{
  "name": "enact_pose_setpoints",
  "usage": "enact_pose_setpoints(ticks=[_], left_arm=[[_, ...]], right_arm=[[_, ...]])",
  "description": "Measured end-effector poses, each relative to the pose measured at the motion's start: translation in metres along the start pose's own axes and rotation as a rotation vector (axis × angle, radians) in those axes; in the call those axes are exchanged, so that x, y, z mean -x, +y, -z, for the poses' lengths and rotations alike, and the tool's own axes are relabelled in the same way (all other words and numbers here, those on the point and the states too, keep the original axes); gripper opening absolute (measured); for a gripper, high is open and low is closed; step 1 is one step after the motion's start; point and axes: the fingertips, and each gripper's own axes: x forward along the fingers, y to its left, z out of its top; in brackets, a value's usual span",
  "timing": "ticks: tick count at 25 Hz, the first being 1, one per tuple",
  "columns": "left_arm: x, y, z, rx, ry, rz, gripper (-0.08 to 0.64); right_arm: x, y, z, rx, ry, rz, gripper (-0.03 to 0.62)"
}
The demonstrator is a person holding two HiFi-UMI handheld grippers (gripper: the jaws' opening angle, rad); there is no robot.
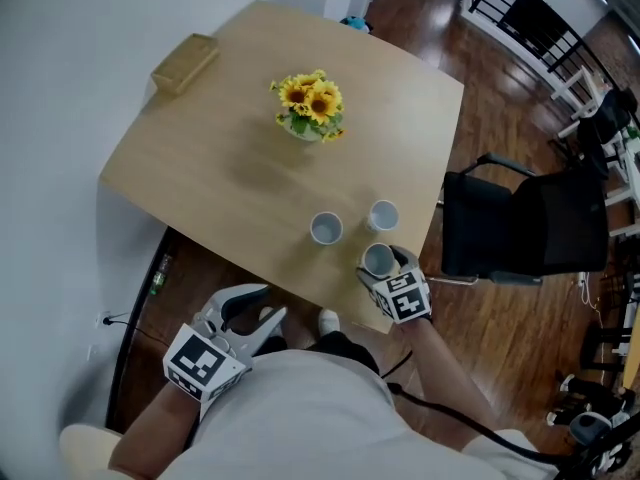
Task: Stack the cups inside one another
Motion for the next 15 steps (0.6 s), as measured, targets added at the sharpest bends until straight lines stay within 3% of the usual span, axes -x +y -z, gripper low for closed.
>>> enact_pose_setpoints(ticks=[8,15], left_arm=[[-0.028,-0.014,-0.019,0.036,-0.063,-0.011,0.14],[-0.049,-0.028,-0.031,0.027,-0.087,-0.033,0.14]], right_arm=[[0.073,-0.038,-0.048,0.047,-0.099,-0.021,0.387],[0.061,-0.077,-0.087,0.093,-0.176,-0.031,0.387]])
